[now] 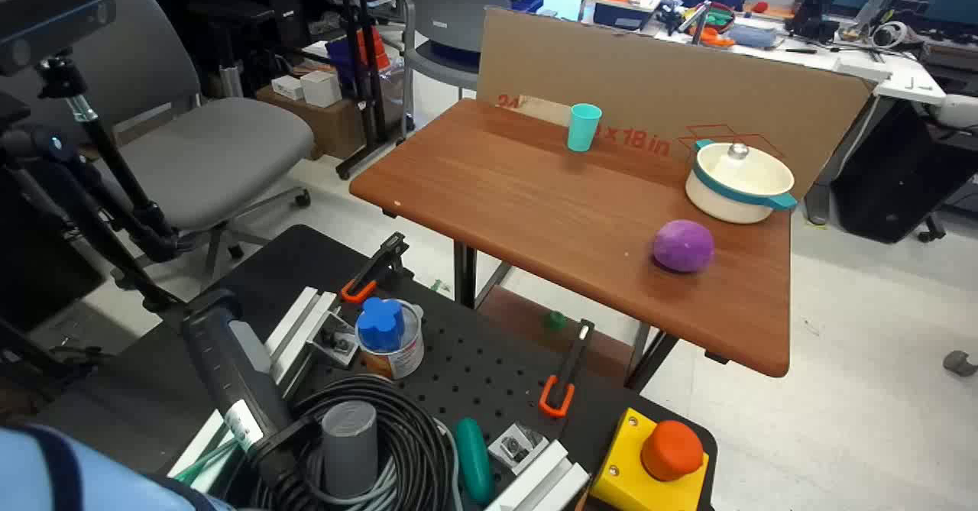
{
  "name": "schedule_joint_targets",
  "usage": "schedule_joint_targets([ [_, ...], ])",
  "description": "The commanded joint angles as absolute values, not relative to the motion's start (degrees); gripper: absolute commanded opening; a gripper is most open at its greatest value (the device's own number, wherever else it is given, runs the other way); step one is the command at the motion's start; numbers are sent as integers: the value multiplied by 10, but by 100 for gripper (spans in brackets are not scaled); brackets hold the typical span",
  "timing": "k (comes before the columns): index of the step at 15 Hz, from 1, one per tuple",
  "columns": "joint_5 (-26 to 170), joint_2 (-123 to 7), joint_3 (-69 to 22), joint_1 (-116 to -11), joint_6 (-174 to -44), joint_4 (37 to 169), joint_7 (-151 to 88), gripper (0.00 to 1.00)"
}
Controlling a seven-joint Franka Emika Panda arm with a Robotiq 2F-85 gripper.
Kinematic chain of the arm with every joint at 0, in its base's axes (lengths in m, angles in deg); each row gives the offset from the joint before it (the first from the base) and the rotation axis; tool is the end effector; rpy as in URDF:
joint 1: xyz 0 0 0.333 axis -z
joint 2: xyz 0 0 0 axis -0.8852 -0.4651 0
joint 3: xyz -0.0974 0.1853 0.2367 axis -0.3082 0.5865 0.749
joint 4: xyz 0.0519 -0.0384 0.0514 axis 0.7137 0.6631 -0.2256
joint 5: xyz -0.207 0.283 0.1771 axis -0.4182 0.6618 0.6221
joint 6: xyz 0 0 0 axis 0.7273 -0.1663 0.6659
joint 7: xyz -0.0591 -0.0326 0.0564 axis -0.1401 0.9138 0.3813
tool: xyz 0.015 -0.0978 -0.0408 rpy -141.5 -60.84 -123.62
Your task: Move the blue cup forwards
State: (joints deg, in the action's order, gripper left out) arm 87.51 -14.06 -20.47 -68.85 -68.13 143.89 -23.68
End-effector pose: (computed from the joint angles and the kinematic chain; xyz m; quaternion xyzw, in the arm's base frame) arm 0.3797 0.0614 0.5050 -0.9866 -0.0618 0.1066 0.1068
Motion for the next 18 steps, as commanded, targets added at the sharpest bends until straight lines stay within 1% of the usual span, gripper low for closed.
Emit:
schedule_joint_targets([
  [1,878,-141,-196,-678,-679,1437,-233,100],
  [12,878,-141,-196,-678,-679,1437,-233,100],
  [16,880,-203,-192,-669,-719,1408,-252,100],
  [18,882,-259,-194,-664,-768,1381,-259,100],
])
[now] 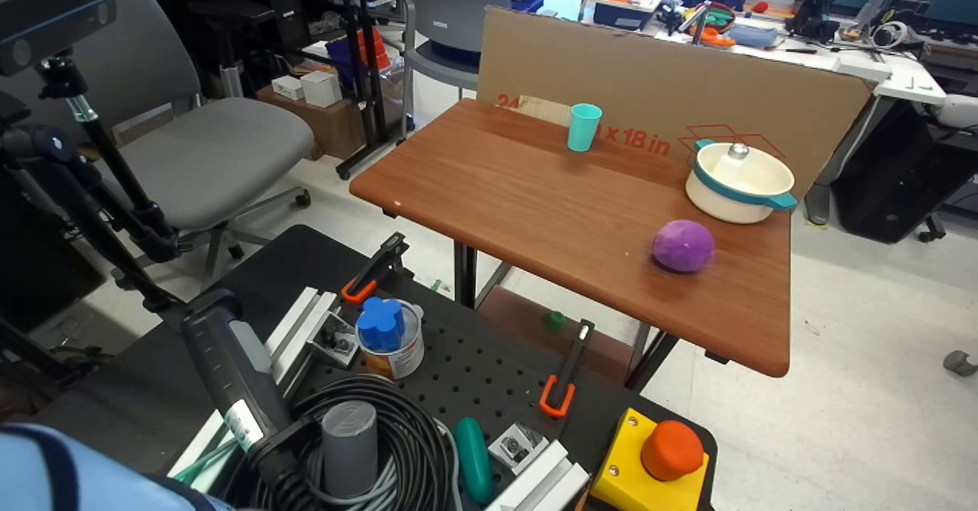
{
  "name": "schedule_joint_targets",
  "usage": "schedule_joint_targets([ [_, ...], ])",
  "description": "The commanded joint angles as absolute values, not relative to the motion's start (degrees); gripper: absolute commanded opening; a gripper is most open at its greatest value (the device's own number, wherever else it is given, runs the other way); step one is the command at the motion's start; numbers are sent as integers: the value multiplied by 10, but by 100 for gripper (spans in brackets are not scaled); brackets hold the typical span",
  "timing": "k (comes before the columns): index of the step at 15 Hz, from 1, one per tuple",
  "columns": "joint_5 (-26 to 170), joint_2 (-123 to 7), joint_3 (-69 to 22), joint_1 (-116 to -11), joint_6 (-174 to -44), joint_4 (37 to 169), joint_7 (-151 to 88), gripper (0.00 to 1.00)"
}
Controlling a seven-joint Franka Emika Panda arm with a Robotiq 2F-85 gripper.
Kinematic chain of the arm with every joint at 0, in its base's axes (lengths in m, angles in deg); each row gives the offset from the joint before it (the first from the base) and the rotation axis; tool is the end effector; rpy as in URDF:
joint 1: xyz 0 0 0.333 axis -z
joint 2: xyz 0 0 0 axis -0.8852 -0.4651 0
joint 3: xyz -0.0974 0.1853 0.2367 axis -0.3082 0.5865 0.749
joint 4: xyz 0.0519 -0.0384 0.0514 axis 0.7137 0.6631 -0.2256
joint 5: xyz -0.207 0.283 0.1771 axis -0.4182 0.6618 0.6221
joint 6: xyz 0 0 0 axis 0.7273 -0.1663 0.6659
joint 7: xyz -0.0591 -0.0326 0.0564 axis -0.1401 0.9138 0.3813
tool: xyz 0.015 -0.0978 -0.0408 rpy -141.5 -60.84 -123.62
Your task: Move the blue cup forwards
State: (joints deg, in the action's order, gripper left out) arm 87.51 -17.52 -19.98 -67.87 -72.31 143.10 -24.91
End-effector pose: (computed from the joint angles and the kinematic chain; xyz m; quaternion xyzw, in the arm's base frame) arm 0.4013 0.0590 0.4920 -0.9894 -0.0400 0.0941 0.1032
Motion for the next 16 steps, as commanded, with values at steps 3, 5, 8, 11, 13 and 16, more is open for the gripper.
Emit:
schedule_joint_targets([
  [3,879,-361,-196,-657,-850,1326,-264,100],
  [5,872,-431,-195,-653,-892,1283,-274,100],
  [8,854,-541,-192,-653,-941,1199,-298,100],
  [11,833,-632,-194,-657,-967,1118,-332,100],
  [13,812,-682,-200,-662,-974,1070,-359,100],
  [16,781,-750,-209,-666,-976,1001,-391,100],
])
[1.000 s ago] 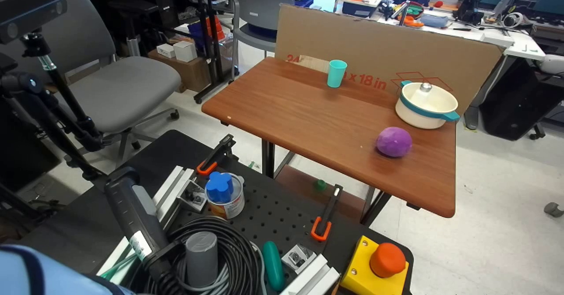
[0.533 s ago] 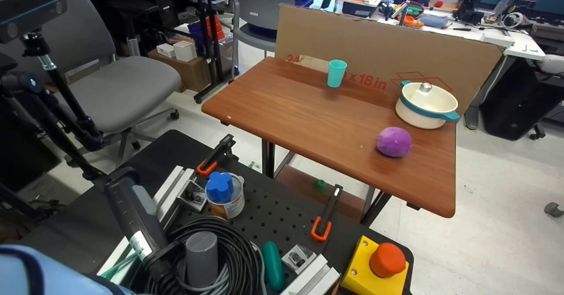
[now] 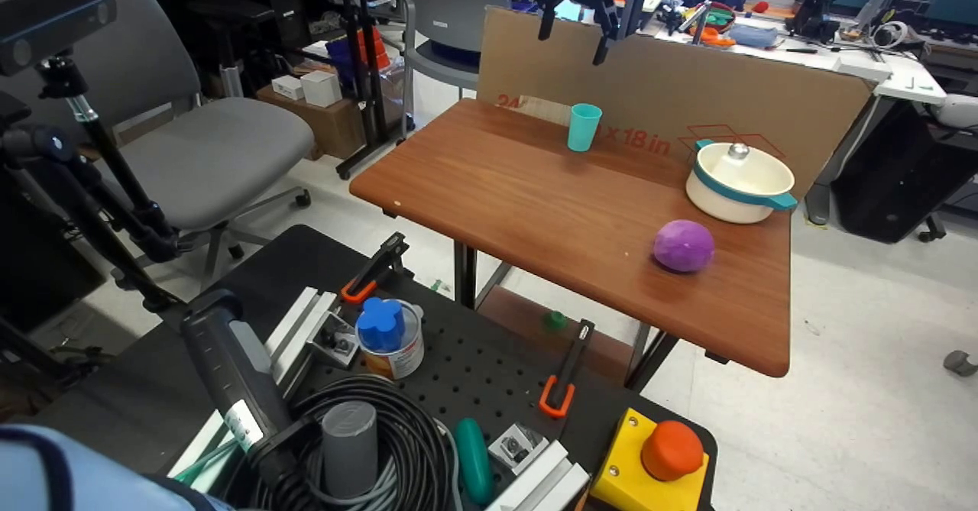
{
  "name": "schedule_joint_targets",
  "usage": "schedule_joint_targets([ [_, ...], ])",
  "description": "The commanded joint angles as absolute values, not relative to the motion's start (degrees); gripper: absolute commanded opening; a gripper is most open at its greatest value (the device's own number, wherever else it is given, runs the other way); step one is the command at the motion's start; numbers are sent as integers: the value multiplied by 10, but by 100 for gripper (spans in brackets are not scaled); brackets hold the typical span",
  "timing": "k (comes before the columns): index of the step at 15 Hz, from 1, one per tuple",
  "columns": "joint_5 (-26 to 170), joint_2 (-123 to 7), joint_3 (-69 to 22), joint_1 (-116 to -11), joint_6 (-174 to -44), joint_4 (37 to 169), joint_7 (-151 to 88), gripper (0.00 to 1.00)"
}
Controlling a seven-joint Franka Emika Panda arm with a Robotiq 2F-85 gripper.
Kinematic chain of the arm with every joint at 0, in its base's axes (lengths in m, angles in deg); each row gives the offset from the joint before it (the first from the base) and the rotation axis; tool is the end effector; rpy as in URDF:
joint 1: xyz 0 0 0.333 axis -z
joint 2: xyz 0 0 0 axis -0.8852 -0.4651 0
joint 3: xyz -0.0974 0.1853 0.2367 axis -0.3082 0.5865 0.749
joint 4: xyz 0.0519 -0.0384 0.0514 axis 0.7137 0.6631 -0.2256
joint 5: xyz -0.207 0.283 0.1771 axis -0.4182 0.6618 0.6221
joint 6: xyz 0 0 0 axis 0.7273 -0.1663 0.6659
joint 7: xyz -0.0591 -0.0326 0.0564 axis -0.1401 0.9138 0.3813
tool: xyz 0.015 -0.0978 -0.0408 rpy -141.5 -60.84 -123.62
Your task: Move the blue cup forwards
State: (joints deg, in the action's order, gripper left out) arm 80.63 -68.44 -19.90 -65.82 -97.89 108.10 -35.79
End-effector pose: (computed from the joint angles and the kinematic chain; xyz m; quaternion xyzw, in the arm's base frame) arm 0.6650 0.0451 0.3197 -0.9964 0.0738 0.0116 0.0395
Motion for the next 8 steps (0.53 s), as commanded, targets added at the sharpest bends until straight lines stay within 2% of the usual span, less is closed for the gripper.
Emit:
schedule_joint_targets([
  [1,775,-770,-211,-666,-973,980,-398,100],
  [8,748,-868,-227,-673,-947,885,-430,100],
])
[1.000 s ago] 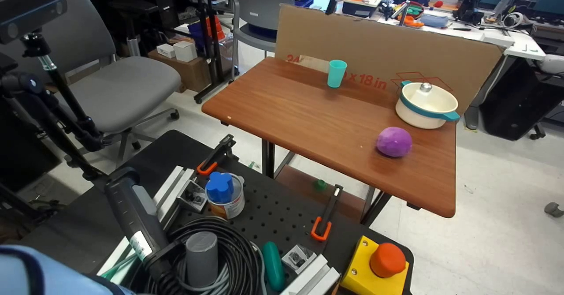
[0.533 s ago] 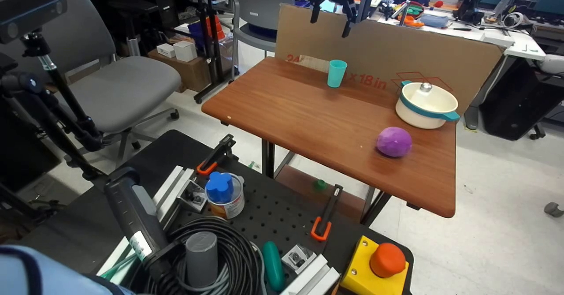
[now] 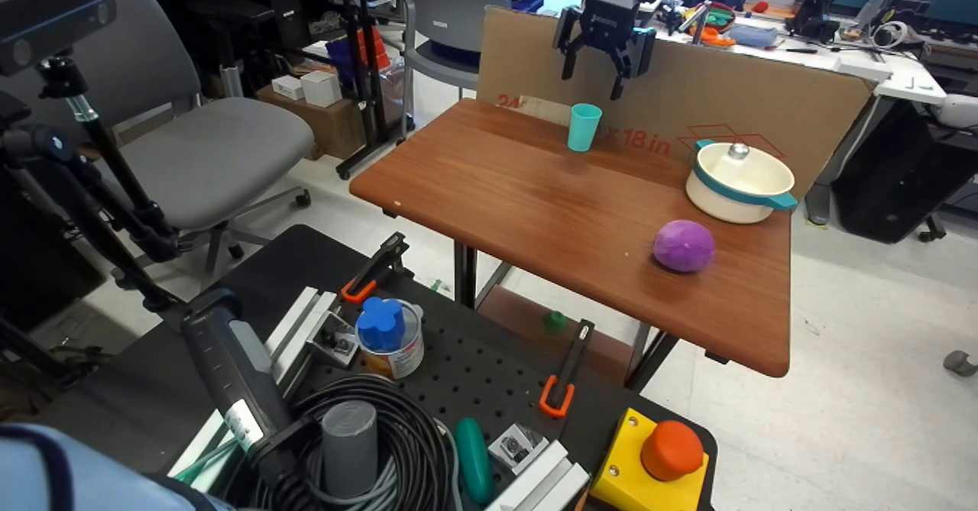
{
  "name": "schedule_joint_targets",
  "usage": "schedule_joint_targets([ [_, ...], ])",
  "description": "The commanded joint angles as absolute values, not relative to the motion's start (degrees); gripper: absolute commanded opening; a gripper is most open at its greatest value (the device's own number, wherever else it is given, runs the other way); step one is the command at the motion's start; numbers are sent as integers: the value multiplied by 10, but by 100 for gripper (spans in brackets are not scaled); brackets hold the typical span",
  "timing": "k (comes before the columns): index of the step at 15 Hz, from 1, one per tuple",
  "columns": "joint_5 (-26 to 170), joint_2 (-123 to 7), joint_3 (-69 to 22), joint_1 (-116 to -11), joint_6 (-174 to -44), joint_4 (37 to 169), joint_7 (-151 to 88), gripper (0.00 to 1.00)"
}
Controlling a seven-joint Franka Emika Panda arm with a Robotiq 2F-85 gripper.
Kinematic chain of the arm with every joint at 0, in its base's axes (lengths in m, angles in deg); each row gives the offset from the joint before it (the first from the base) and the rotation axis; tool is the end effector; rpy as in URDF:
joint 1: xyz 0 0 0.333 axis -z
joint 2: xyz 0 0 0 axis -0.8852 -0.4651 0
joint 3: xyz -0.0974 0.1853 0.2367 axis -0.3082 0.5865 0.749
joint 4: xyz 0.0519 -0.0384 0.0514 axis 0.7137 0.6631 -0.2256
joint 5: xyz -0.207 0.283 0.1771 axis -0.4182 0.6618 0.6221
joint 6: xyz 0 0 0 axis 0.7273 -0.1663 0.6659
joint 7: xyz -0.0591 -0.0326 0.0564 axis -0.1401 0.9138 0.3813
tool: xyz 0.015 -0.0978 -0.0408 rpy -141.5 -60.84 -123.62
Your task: Move the blue cup forwards
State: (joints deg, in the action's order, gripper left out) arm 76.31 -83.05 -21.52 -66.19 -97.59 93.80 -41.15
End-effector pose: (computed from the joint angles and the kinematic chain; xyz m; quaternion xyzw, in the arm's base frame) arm 0.7183 0.0333 0.2542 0.9942 -0.1068 -0.0123 0.0019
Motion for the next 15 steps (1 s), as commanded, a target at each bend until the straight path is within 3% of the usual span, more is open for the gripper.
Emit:
schedule_joint_targets([
  [1,749,-877,-227,-674,-941,876,-432,100],
  [7,738,-908,-235,-689,-900,851,-446,97],
  [8,730,-911,-238,-694,-898,850,-449,72],
  [10,715,-914,-243,-701,-897,847,-453,68],
  [15,685,-906,-253,-715,-892,854,-465,29],
])
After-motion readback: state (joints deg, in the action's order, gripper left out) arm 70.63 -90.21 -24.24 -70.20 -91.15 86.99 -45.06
